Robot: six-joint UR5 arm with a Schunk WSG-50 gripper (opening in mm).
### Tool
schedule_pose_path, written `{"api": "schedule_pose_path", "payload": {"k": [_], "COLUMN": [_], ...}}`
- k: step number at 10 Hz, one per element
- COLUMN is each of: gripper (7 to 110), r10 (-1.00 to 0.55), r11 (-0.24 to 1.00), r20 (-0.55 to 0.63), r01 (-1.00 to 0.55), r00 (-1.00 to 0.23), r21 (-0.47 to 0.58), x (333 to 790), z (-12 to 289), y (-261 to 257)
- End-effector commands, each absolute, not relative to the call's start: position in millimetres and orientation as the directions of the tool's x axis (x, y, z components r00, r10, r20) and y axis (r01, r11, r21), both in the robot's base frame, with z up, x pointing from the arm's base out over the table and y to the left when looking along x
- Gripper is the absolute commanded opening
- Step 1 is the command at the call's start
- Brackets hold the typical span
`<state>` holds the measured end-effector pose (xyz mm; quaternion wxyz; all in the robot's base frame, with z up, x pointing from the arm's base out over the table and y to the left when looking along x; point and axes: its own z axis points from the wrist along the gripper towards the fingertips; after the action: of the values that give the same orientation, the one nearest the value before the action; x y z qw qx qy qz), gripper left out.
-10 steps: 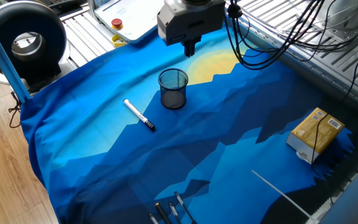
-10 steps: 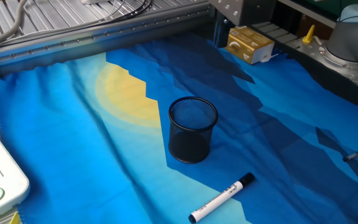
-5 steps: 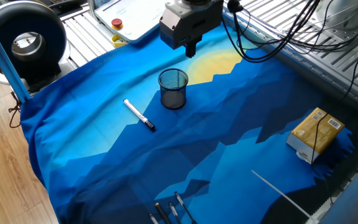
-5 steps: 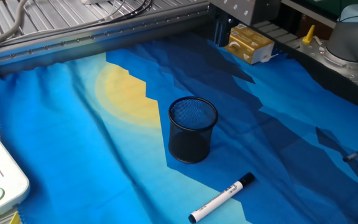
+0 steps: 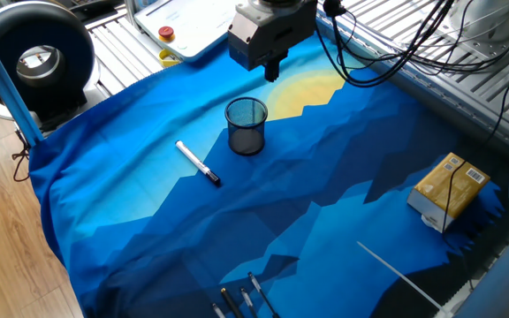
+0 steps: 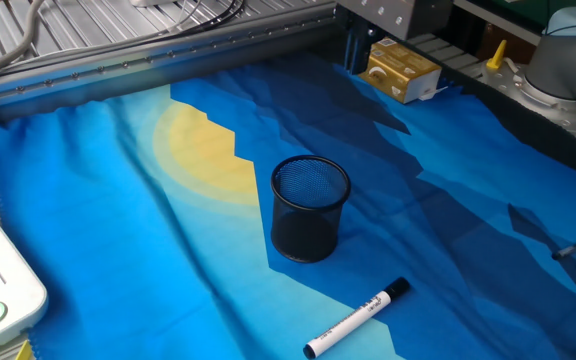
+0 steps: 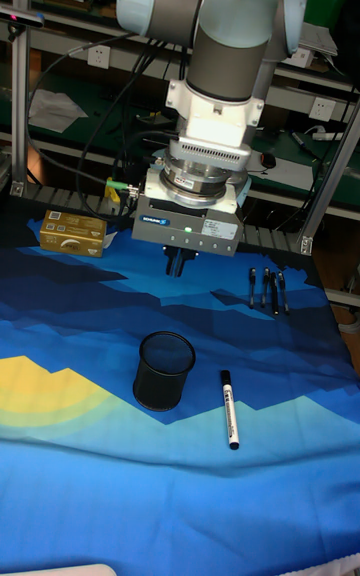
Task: Put the pen into the pen holder
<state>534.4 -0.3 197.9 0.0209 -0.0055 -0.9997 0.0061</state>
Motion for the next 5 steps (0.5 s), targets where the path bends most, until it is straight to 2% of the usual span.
{"api": "schedule_pose_path", "payload": {"k": [1,5], "gripper": [7,7], "r10": [0.041,0.158], "r11": [0.999,0.987], "r20": [0.043,0.021], "r01": [0.041,0.157], "r00": [-0.998,-0.987], "r21": [0.01,-0.037], "x": [539,546], "z": [202,203], "y": [19,96]}}
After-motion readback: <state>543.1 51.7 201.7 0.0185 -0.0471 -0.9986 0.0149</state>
